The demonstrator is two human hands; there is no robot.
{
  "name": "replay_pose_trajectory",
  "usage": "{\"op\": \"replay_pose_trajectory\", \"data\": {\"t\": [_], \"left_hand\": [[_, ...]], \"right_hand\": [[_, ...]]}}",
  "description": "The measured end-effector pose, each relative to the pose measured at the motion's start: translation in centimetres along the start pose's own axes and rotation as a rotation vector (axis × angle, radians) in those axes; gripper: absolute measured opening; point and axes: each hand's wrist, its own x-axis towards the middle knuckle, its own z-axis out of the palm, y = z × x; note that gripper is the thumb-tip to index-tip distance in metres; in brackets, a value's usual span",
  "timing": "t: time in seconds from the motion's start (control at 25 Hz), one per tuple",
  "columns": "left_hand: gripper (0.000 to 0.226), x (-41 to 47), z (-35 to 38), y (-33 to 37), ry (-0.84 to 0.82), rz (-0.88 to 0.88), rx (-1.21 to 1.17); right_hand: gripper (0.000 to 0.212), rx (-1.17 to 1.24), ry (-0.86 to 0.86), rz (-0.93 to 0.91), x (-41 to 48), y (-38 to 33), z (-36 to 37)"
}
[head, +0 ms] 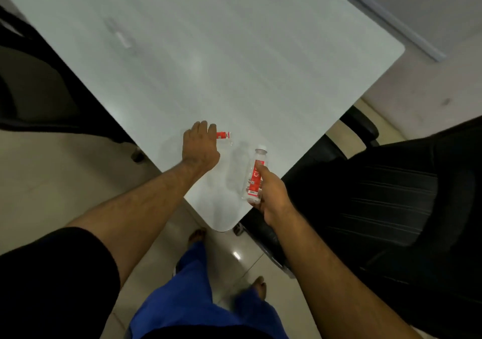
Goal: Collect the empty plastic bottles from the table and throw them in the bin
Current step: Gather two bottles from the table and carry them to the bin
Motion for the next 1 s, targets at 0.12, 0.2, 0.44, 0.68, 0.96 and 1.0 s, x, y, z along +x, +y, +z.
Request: {"op": "replay_pose_trajectory", "data": {"t": [0.12,0.2,0.44,0.68,0.96,1.0], "left_hand": [[0.044,2.5,0.4,-0.7,-0.104,0.037,0.027],[0.051,2.0,0.1,-0.4,-0.181,0.013,-0.106],[0.064,-7.2,-2.0,3.5,-0.363,0.095,-0.468],[0.040,-21.1,-1.3,9.7,-0.600,0.252,-0.489],[0.053,-35.5,1.8,21.2,-0.753,0.450,-0.408],[0.057,-37.3,2.5,23.6,-0.760,0.499,-0.407]], "right_hand": [[0.023,0.077,0.054,0.003,0.4,0.2,0.5],[0.023,0.106,0.075,-0.006,-0.6,0.7,0.5],[0.034,0.172,0.103,-0.024,-6.3,4.8,-2.7],[0.012,0.237,0.193,-0.002,-15.5,14.9,-10.5],[0.027,0.573,0.421,0.015,-25.1,28.1,-22.7],[0.025,0.631,0.471,0.012,-26.5,29.8,-24.7]]}}
